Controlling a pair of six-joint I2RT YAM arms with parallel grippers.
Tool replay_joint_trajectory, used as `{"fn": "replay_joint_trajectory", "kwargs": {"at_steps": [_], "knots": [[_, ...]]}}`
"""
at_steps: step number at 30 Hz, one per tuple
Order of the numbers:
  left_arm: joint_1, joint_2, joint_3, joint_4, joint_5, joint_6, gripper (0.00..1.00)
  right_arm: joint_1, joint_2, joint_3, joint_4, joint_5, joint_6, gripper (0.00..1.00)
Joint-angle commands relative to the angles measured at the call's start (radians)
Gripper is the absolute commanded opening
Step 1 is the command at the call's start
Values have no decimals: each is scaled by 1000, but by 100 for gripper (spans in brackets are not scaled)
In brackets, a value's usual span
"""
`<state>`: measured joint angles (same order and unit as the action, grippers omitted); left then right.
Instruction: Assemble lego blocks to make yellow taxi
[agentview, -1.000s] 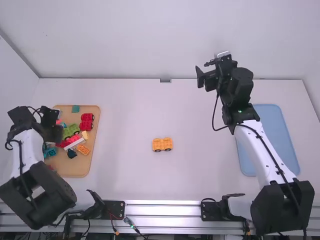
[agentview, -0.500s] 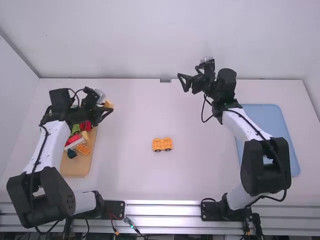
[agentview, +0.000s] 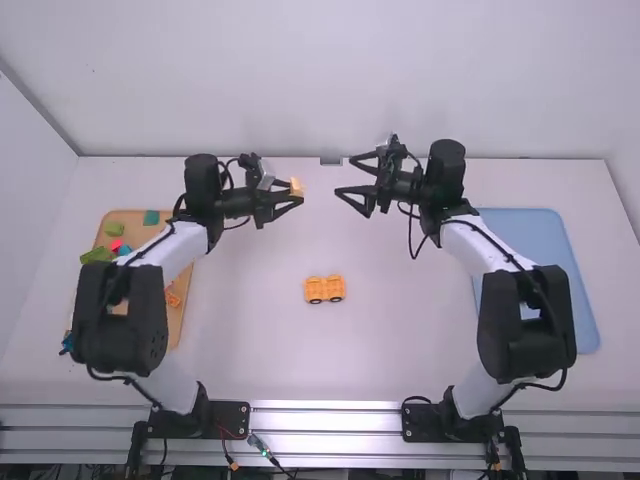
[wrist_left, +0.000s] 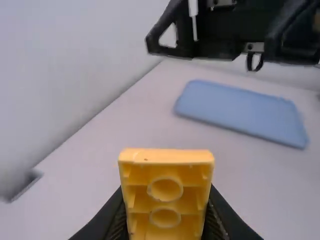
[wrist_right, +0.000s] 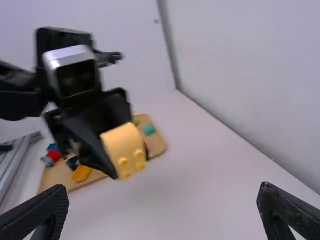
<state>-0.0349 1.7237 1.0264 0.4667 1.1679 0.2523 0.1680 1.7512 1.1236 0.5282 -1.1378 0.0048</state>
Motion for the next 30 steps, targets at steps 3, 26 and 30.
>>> {"fn": "replay_joint_trajectory", "kwargs": {"at_steps": [3,26,30], "knots": [[-56,60,-4,187,160,-277,4,62,13,26,-49,-81,-130,100],[-106,61,-4,179,272,-177,2,79,13,34,-100,-201,-141,60],[-105,61,-4,202,272,-191,3,83,13,34,-99,-201,-140,54]]}}
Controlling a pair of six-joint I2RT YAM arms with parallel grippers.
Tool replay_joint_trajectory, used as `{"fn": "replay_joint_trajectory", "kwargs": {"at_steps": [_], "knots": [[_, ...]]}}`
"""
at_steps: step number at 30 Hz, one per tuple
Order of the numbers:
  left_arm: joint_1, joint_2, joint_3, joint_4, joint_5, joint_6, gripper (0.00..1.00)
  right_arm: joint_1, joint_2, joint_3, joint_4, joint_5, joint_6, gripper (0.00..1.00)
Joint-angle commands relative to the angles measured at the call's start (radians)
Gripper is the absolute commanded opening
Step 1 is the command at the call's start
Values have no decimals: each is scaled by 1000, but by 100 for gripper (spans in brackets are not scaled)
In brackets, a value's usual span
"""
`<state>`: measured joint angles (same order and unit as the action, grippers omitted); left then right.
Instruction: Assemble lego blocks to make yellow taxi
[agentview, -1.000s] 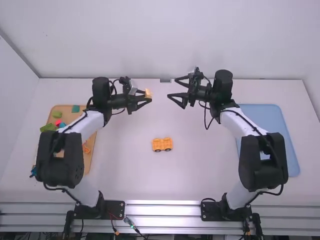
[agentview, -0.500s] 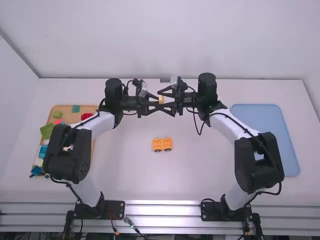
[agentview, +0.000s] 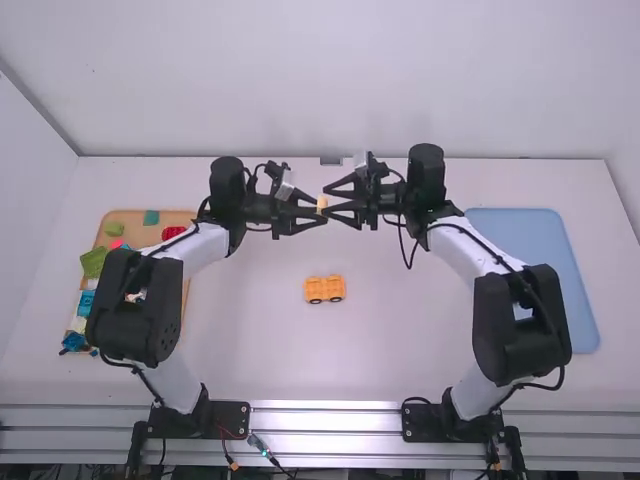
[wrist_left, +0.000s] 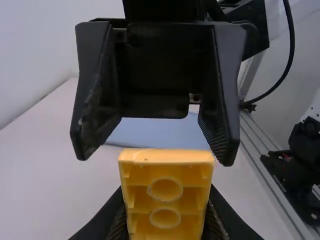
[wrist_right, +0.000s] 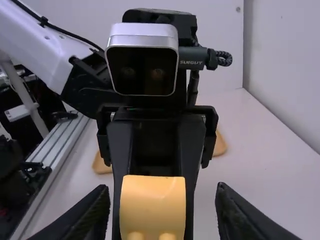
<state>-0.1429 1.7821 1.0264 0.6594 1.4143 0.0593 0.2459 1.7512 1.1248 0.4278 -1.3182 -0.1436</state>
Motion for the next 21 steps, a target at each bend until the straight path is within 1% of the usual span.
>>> {"fn": "replay_joint_trajectory", "kwargs": {"at_steps": [1,5,7,9,11,12,13,14,16,17,18,19,20,21], "knots": [[5,2,-4,21,25,-14,3,9,13,33,1,-19,5,53],[0,2,-4,65,26,-53,3,16,13,33,2,-20,4,52],[0,2,-4,64,25,-52,4,15,13,33,1,-11,4,48],[2,2,-4,58,8,-52,4,17,13,33,2,-9,4,47],[4,2,-4,53,11,-52,6,17,13,33,2,-10,4,42],[-2,2,-4,52,10,-52,7,16,13,33,5,-10,5,36],[-1,2,-4,53,10,-52,7,16,13,33,6,-10,5,35],[-1,2,-4,56,10,-52,8,17,13,33,6,-9,5,30],[-1,2,-4,56,10,-52,9,21,13,34,10,-10,5,29],[-1,2,-4,56,10,-51,11,25,13,34,10,-10,4,28],[-1,2,-4,56,9,-52,14,29,13,34,10,-9,4,25],[-1,2,-4,56,10,-52,22,30,13,34,10,-9,5,24],[-1,2,-4,56,10,-52,35,30,13,34,10,-9,5,22],[-2,2,-4,55,10,-52,57,29,13,34,10,-9,5,20]]}}
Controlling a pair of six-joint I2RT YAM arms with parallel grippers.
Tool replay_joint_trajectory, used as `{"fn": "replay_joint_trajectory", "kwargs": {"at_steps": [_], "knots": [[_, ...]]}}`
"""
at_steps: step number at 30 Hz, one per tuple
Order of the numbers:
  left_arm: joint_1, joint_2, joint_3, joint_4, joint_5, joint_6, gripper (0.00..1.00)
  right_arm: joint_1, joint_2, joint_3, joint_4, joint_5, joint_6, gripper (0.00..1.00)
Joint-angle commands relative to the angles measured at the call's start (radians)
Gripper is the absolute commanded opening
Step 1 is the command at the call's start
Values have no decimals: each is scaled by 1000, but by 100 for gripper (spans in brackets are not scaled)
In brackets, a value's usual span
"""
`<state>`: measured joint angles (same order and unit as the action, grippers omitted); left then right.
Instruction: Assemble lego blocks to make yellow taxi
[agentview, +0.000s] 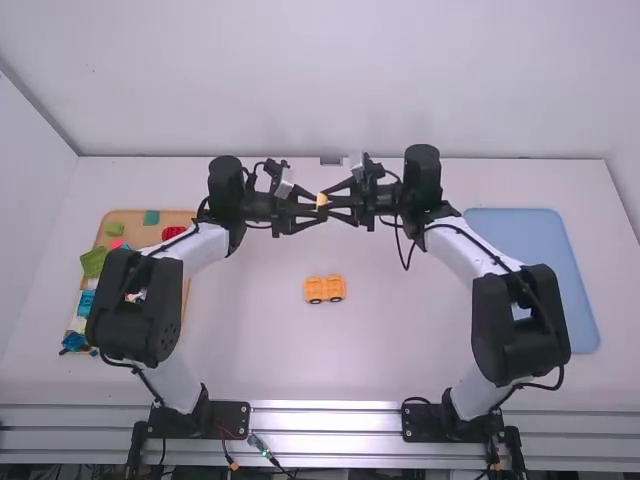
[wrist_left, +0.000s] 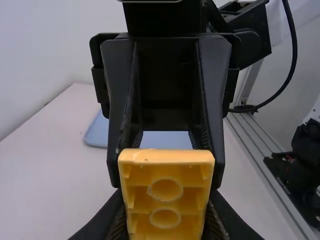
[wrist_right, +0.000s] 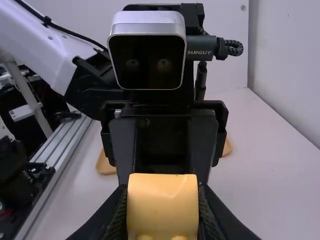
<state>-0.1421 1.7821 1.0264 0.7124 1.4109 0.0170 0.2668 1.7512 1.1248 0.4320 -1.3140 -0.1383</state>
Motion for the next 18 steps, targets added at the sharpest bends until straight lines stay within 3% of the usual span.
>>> {"fn": "replay_joint_trajectory", "kwargs": {"at_steps": [1,5,6,9,10,11,12,15,17,18], "knots": [[-2,2,-4,-1,13,-9,99,7,13,34,6,-11,-1,17],[4,2,-4,-24,10,8,99,7,13,34,17,109,31,15],[5,2,-4,-60,10,46,99,-8,12,43,-7,251,81,14],[4,2,-4,-135,-17,113,99,-24,6,55,-96,412,29,14],[16,2,-4,-228,-148,169,99,-19,-20,68,-206,578,-5,12],[19,2,-4,-259,-202,184,99,-15,-32,74,-248,633,-10,10],[27,2,-4,-347,-376,225,99,3,-69,94,-368,768,-21,6],[42,2,-4,-464,-658,241,99,25,-114,156,-608,962,-71,7],[47,2,-4,-480,-704,241,99,29,-117,176,-673,1014,-72,7],[58,2,-4,-499,-775,233,99,38,-117,206,-784,1102,-60,8]]}}
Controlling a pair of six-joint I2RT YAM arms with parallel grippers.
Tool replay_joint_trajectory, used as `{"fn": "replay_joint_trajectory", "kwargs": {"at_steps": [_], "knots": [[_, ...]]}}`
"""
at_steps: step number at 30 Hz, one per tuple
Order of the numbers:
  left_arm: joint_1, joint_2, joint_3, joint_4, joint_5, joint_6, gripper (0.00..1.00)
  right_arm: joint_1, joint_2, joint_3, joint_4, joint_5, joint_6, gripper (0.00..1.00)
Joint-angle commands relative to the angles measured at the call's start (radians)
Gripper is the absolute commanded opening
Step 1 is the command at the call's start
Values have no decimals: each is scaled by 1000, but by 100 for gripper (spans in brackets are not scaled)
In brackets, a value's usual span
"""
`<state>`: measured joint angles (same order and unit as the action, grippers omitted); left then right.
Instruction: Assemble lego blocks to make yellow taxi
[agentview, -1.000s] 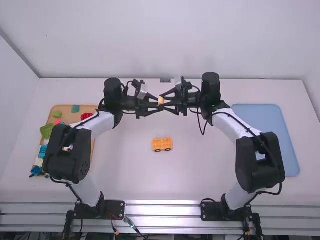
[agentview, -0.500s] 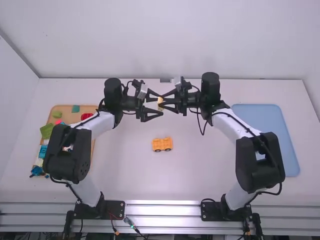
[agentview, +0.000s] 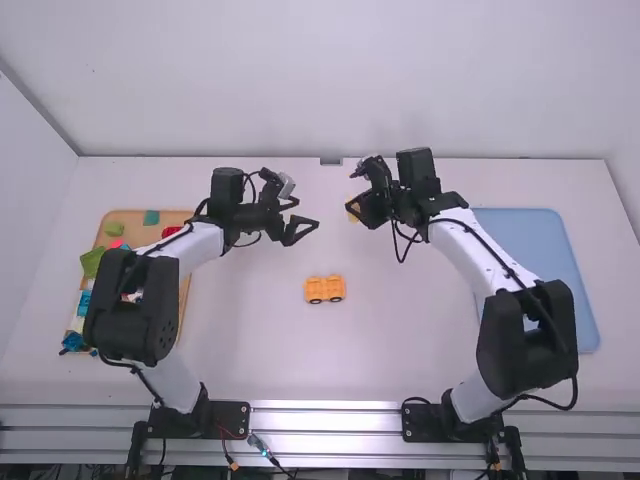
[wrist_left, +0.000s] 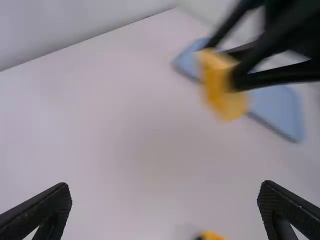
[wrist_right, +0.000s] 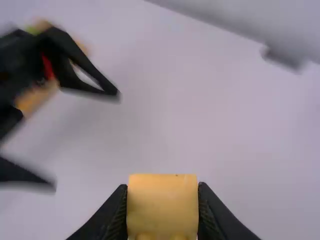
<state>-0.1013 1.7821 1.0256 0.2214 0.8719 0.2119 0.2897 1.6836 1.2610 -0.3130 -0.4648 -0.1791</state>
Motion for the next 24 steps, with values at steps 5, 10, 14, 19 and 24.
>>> {"fn": "replay_joint_trajectory", "kwargs": {"at_steps": [5,10,14,19,24], "knots": [[51,0,-3,33,-333,-37,99,71,-39,79,-282,348,124,11],[84,0,-3,128,-338,-120,99,119,40,44,-407,390,369,10],[94,0,-3,161,-338,-160,99,131,84,10,-420,395,489,10],[95,0,-3,156,-338,-164,99,119,157,-50,-390,407,667,11],[94,0,-3,146,-338,-164,99,80,181,-119,-306,399,1027,0]]}}
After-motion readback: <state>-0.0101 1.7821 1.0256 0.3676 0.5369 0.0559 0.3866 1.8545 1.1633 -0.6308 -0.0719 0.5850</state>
